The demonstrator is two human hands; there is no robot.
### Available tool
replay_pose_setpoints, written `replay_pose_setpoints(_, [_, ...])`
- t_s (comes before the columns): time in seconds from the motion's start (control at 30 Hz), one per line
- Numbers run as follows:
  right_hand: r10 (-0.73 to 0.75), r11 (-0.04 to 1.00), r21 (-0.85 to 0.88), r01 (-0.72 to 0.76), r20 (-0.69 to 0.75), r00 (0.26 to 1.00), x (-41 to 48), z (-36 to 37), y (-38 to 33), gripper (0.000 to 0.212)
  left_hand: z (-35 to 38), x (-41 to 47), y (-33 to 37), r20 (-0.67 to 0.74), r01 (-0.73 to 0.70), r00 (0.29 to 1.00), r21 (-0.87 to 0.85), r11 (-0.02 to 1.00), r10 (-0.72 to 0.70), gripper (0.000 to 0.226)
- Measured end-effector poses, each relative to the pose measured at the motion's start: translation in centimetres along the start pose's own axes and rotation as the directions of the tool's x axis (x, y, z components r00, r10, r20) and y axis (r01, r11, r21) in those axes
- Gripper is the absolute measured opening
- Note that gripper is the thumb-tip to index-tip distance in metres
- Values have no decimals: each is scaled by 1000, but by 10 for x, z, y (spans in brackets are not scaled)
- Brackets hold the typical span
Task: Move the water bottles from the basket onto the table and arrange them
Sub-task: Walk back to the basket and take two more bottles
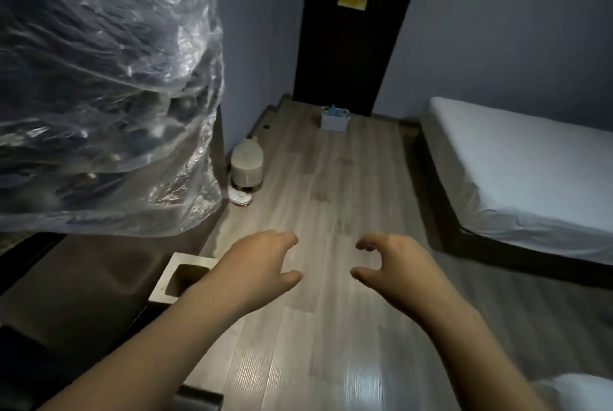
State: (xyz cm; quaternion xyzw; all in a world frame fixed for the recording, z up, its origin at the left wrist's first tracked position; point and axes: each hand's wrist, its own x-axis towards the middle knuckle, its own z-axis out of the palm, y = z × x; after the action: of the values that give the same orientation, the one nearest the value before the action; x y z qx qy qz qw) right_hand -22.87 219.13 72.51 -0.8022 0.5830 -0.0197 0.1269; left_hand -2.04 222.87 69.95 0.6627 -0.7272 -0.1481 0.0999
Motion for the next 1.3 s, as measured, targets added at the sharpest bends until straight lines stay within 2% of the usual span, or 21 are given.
replay_pose_setpoints(0.27, [106,994,33,-105,-22,994,89,-14,54,50,-1,115,5,28,-69,997,13,998,69,56])
replay_pose_setpoints(0.73, [125,988,96,-117,-81,989,268,-83,184,49,-7,339,72,-34,-48,998,29,998,49,60])
replay_pose_setpoints(0.9, [122,987,118,-113,-77,990,335,-93,215,48,-7,415,70,2,-49,999,-26,998,49,57])
replay_pose_setpoints(1.2, [121,986,125,-109,-98,988,500,-115,252,48,-20,585,42,27,-69,997,-1,998,69,56])
replay_pose_setpoints(1.3, [163,978,148,-149,-85,983,559,-126,260,48,-35,650,25,31,-85,996,-6,996,85,59])
